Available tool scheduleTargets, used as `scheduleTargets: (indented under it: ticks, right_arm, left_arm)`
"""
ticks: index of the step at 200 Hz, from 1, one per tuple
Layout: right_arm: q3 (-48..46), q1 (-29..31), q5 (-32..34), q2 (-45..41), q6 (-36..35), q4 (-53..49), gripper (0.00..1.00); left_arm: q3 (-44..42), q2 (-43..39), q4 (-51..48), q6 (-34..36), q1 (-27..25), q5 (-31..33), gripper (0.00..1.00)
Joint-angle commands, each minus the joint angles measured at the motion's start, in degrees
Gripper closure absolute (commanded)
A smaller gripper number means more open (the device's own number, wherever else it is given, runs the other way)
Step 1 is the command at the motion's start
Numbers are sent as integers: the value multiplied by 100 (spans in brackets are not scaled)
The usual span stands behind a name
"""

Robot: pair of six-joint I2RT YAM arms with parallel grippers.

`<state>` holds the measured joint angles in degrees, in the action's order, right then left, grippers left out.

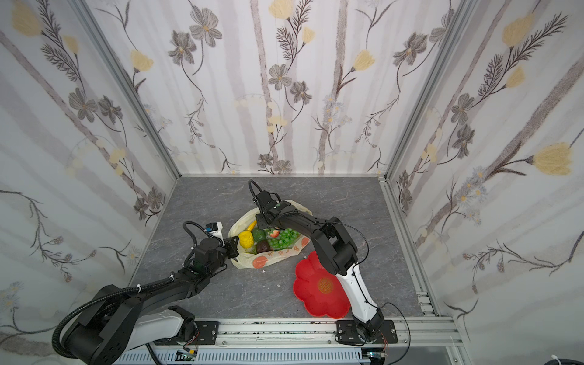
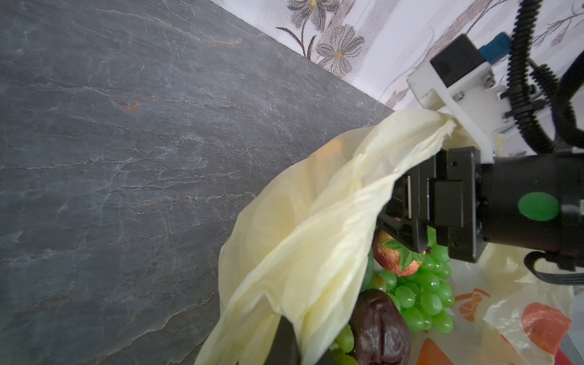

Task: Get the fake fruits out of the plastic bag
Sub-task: 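Grasp the green custard apple with the right gripper and lift it out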

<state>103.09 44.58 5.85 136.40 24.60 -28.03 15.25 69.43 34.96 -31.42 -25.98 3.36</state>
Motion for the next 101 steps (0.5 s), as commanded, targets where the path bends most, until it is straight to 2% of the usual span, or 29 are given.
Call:
scheduleTargets:
  ticks: [1, 101]
  right_arm:
    - [10, 34, -22, -133, 0, 96, 38]
    - [-195, 130, -57, -535, 5, 122, 39]
  left_arm:
    - [22, 36, 211, 9, 16, -23, 100]
    - [20, 27, 209, 14, 53, -45, 100]
